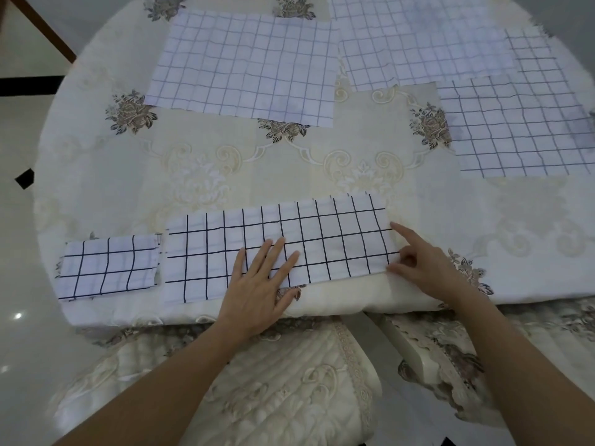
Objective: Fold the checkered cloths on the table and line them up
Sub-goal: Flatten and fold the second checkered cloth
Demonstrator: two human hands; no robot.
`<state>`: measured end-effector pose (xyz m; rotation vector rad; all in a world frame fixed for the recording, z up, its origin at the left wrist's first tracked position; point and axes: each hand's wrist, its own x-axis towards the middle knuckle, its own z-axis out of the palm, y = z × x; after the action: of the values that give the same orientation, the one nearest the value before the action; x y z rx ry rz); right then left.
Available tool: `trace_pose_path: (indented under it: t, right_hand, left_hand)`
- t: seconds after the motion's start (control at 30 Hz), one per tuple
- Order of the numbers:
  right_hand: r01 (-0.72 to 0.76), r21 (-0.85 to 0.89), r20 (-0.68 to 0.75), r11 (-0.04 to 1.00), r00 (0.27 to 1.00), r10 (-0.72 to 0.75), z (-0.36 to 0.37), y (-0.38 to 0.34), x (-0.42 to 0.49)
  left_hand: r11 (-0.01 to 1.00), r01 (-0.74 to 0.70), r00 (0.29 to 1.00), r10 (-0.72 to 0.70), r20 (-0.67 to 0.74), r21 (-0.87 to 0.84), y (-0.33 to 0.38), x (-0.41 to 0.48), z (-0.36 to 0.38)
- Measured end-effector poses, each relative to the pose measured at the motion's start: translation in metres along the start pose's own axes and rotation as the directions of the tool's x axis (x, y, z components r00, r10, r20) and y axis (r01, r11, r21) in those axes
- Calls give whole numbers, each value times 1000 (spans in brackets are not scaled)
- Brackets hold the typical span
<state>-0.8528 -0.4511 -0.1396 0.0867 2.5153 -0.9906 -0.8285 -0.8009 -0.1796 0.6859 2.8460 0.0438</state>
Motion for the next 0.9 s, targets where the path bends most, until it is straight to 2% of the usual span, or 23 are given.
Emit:
trace_pose_path:
  t: [0.07, 0.13, 0.2, 0.27, 0.33, 0.4, 0.53, 0.9]
  right_hand:
    - [-23, 26, -51, 999, 998, 25, 3, 0, 0]
    - [-26, 52, -197, 998, 980, 36, 10, -2, -1]
    - [-11, -44, -389, 999, 921, -7, 23, -11, -1]
    - [32, -239, -496, 970, 855, -150, 42, -27, 5]
    - [89, -419, -449, 904, 845, -291, 64, -48, 19]
    - [94, -520, -324, 849, 898, -298, 87, -67, 36]
    - [55, -572, -244, 819, 941, -234, 110, -74, 60]
    - [106, -658, -172, 746, 943, -285, 107, -71, 76]
  left_hand:
    - [1000, -3, 1000, 3, -5, 4, 0, -1, -1]
    - [1000, 4, 1000, -4, -30, -10, -2, -1, -3]
    - [999, 24, 997, -26, -71, -30, -4, 4, -8]
    - [998, 49, 993, -53, -110, -44, -6, 14, -12]
    - [995, 84, 989, -91, -120, -61, -9, 26, -11]
    - [989, 130, 985, -136, -103, -69, -13, 38, -7]
    - [984, 167, 979, -173, -105, -66, -20, 46, 1]
    - [943, 321, 937, -330, -115, -91, -55, 13, 6]
